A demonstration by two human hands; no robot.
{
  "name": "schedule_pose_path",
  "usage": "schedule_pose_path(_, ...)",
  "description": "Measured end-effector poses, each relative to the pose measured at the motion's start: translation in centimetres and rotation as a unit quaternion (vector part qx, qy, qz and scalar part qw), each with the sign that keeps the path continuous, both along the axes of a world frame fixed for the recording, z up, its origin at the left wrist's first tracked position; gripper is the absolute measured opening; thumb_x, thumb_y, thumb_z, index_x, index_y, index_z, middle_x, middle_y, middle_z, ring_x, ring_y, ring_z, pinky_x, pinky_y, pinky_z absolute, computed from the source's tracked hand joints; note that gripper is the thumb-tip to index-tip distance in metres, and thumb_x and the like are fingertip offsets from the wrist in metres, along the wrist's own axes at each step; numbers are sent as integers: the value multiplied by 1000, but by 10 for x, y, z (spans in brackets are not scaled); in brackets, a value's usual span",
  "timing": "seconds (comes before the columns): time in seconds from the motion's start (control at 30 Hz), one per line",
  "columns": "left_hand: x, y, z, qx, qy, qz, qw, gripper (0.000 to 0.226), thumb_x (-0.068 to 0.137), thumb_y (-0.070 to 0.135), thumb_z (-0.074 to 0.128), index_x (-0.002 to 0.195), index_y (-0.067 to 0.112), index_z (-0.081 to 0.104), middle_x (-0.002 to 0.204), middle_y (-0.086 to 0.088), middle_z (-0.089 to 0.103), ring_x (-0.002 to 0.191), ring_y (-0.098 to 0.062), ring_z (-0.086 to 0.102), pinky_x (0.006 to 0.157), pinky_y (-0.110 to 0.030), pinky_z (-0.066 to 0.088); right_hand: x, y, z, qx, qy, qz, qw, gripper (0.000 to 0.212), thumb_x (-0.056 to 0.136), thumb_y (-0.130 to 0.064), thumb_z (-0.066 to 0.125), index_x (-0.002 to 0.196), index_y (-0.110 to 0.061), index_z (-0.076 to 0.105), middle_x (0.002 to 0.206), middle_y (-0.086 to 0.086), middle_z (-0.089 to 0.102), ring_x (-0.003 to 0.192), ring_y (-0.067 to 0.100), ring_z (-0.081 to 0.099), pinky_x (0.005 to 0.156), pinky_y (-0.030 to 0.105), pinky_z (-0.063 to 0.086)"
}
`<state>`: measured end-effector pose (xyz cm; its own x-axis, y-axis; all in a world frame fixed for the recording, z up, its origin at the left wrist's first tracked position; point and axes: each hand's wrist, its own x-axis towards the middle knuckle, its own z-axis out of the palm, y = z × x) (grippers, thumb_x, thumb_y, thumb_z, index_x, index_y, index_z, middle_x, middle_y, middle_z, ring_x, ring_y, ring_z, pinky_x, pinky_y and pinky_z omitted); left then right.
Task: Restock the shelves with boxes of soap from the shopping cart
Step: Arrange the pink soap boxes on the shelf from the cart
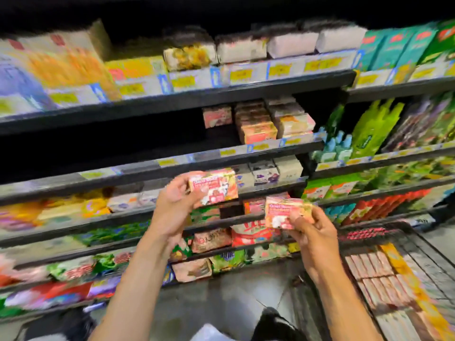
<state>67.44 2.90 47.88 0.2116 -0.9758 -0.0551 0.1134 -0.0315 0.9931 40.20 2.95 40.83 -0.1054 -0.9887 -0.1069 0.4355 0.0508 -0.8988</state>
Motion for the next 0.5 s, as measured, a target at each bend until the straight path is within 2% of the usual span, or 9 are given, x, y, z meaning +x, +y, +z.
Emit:
schedule_pose_path(0.07, 10, -18, 10, -22, -40, 2, 999, 28, 90, -2, 67, 110, 17, 68, 92, 6, 75, 82, -5, 69, 70, -18, 53, 11, -8, 5, -11, -3, 3, 1000, 44, 73, -16, 80, 113, -6, 65, 89, 4, 73, 73, 10, 68, 58, 17, 54)
schedule_pose_path(0.2, 19, -65, 25, -44, -79, 6, 996, 30, 86, -3, 73, 107, 18, 69, 104, -5, 76, 92, -13, 72, 77, -24, 58, 18, -28, 11, -44, 0, 17, 999, 40, 80, -11, 74, 118, -6, 62, 93, 3, 75, 82, 11, 71, 70, 20, 56)
schedule_pose_path(0.33, 25, -131, 32, -45, -139, 19, 989, 37, 76, -12, 76, 102, 15, 69, 100, -6, 74, 93, -16, 69, 80, -28, 58, 19, -57, 10, -50, 12, 17, 999, 32, 85, -5, 71, 116, -10, 63, 95, 0, 75, 88, 10, 71, 73, 19, 56)
schedule_pose_path(0.43, 33, -182, 28, -11, -196, 34, 980, 43, 76, -12, 76, 112, 12, 68, 104, -6, 70, 93, -19, 66, 86, -37, 59, 14, -78, 7, -55, 41, 27, 997, 32, 88, -8, 73, 118, -15, 66, 107, 4, 76, 101, 18, 72, 81, 27, 56)
schedule_pose_path(0.5, 39, -211, 19, -7, -235, 41, 971, 44, 74, -10, 77, 108, 17, 69, 105, -5, 70, 97, -26, 67, 91, -45, 58, 11, -91, 3, -57, 47, 32, 997, 33, 88, -11, 75, 118, -20, 67, 112, 5, 76, 107, 20, 72, 87, 31, 54)
